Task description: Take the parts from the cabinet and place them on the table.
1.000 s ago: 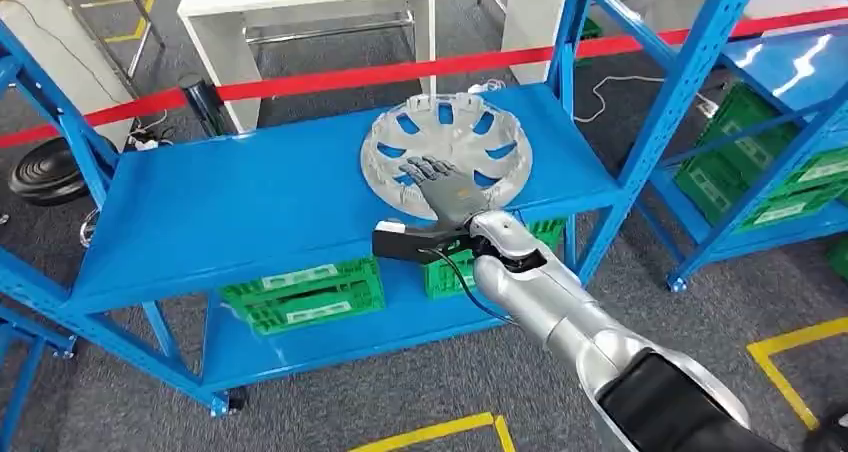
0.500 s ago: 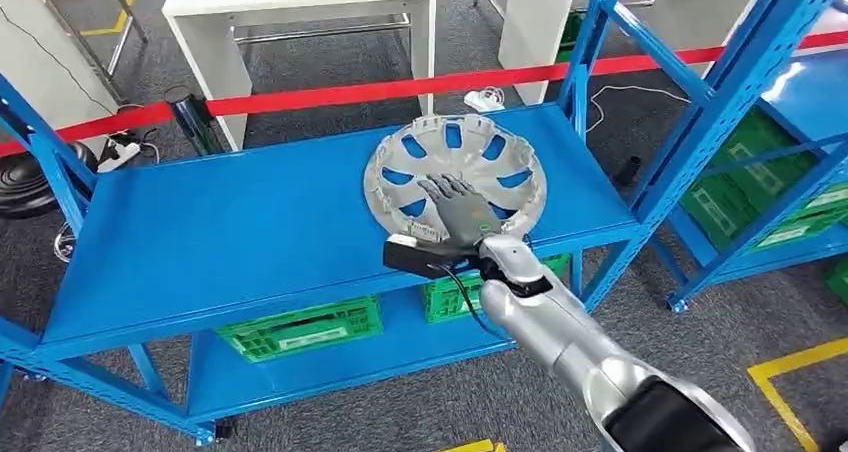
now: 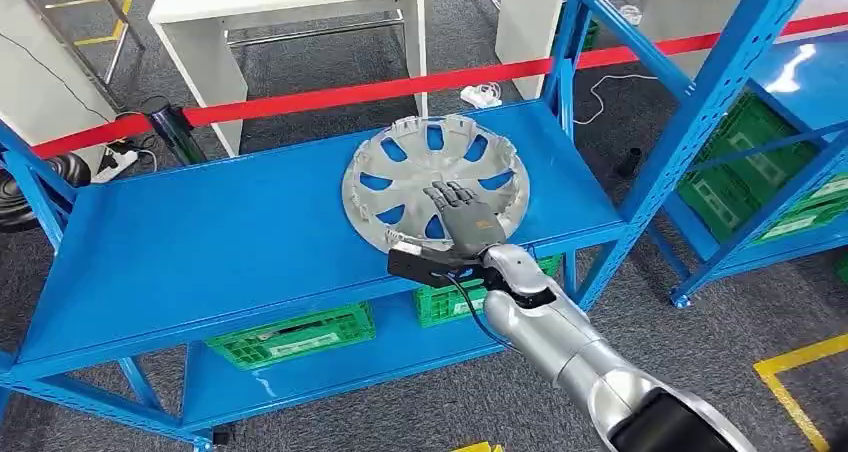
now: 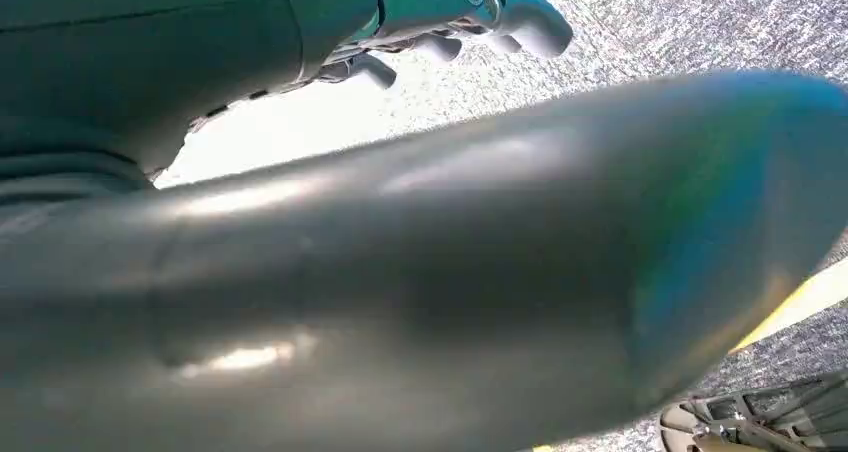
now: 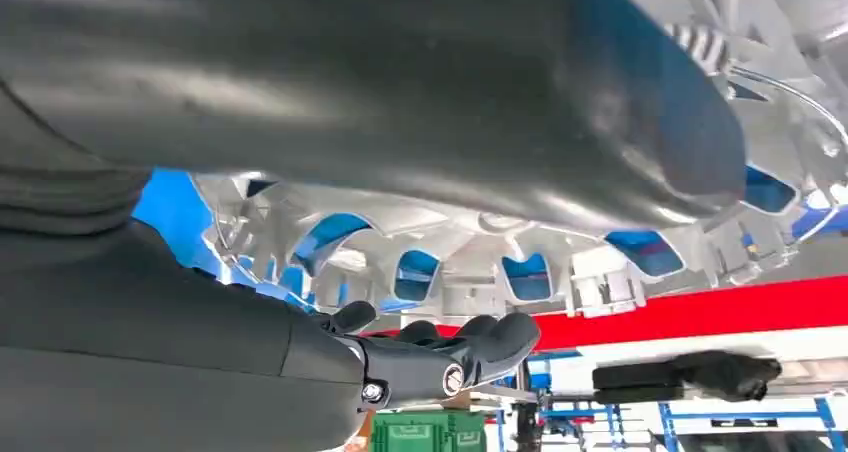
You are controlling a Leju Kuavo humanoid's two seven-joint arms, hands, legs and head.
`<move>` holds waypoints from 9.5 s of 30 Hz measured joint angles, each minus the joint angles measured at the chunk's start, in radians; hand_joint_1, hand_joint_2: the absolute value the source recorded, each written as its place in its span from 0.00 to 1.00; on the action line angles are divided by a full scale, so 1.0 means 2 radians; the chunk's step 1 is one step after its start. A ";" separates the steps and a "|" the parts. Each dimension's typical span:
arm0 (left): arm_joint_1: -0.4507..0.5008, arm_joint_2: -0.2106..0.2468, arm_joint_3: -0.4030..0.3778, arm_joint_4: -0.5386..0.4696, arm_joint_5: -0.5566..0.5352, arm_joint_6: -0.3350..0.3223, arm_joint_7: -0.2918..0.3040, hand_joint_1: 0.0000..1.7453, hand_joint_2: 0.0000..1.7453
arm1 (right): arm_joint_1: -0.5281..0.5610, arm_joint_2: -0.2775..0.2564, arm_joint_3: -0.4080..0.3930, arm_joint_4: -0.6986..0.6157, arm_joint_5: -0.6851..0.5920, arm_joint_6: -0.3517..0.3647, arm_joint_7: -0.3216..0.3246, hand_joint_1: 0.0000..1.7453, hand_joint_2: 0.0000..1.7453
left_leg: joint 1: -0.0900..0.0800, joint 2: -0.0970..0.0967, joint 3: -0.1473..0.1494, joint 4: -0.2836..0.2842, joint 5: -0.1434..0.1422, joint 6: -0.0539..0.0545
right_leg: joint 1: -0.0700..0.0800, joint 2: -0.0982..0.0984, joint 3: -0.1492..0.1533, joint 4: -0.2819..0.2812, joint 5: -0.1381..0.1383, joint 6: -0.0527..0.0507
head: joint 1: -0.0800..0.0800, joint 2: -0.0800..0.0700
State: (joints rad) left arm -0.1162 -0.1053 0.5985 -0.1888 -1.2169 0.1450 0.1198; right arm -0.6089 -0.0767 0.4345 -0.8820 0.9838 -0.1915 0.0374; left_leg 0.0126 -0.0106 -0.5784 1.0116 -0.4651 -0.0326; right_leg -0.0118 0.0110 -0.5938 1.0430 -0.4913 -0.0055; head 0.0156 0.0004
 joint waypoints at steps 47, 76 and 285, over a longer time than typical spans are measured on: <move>0.010 0.001 0.000 0.000 0.006 0.005 -0.003 0.00 0.00 | 0.108 -0.015 -0.046 -0.075 0.004 0.084 0.108 1.00 1.00 | 0.000 -0.001 0.023 0.000 -0.012 0.006 | 0.002 -0.002 0.033 -0.017 -0.006 0.007 | 0.000 0.000; 0.011 -0.002 0.001 0.000 0.024 -0.012 -0.053 0.00 0.00 | 0.062 0.000 -0.011 -0.169 -0.026 -0.013 -0.036 1.00 1.00 | 0.000 -0.001 0.018 -0.001 -0.011 0.004 | 0.002 -0.001 0.029 -0.016 -0.005 0.007 | 0.000 0.000; -0.010 0.001 0.076 -0.004 0.086 -0.004 -0.048 0.00 1.00 | -0.081 0.033 0.120 -0.187 0.050 0.047 0.029 1.00 1.00 | 0.001 0.007 -0.010 0.003 0.001 0.024 | 0.004 -0.008 -0.086 0.130 -0.050 0.016 | 0.002 0.000</move>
State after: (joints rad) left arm -0.1364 -0.1026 0.7515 -0.1972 -1.0440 0.1370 0.0237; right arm -0.7718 -0.0111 0.6745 -1.2551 1.0830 -0.0984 0.0947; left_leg 0.0150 0.0024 -0.5991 1.0170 -0.4627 0.0150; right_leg -0.0028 -0.0052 -0.7655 1.3038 -0.5913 0.0274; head 0.0187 0.0004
